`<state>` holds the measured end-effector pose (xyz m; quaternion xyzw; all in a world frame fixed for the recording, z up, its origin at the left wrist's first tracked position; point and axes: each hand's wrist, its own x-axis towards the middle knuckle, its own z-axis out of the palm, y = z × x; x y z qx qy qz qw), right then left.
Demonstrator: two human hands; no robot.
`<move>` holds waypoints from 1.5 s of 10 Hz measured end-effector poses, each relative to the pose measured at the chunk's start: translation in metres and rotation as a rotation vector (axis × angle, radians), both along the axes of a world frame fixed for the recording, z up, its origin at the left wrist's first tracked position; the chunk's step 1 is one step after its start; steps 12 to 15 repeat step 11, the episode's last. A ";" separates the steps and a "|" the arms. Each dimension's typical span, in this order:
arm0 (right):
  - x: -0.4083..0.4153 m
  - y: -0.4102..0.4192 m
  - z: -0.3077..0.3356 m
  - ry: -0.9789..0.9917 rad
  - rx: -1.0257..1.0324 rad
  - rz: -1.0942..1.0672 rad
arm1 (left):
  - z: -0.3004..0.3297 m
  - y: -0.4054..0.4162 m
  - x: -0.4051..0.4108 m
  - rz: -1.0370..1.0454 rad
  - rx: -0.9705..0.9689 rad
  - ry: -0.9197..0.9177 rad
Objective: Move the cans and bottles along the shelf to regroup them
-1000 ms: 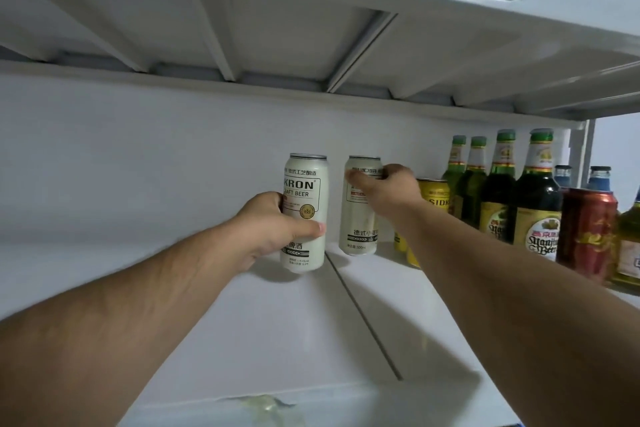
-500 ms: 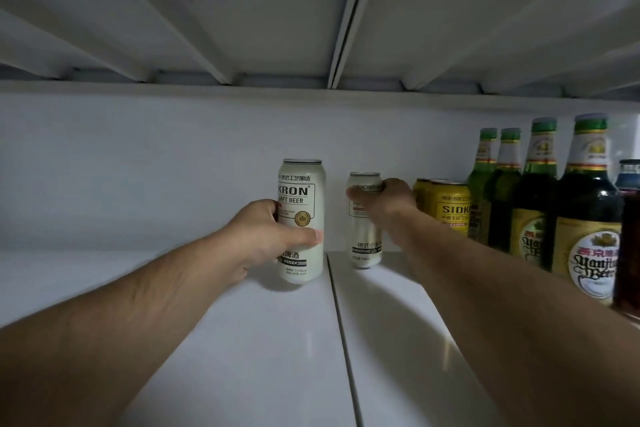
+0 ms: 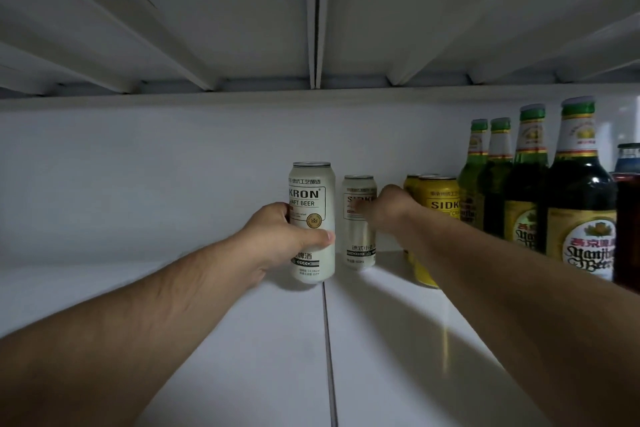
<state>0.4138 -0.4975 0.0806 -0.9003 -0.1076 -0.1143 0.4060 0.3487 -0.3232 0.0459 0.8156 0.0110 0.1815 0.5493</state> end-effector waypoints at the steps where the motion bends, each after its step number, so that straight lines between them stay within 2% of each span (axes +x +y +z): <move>1: -0.026 -0.013 -0.002 0.016 -0.151 0.051 | 0.003 -0.010 0.009 -0.006 -0.008 -0.010; 3: -0.062 -0.034 -0.021 0.044 -0.305 0.160 | 0.006 -0.040 0.021 -0.048 -0.060 -0.008; 5: -0.064 -0.042 -0.028 -0.031 -0.528 0.159 | -0.003 -0.064 0.037 -0.056 -0.038 0.026; 9: -0.058 -0.055 -0.035 -0.035 -0.488 0.194 | -0.017 -0.064 0.051 -0.066 0.009 0.023; 11: -0.059 -0.055 -0.042 -0.039 -0.470 0.155 | -0.018 -0.062 0.042 -0.090 0.147 0.051; 15: -0.059 -0.055 -0.042 -0.039 -0.470 0.155 | -0.018 -0.062 0.042 -0.090 0.147 0.051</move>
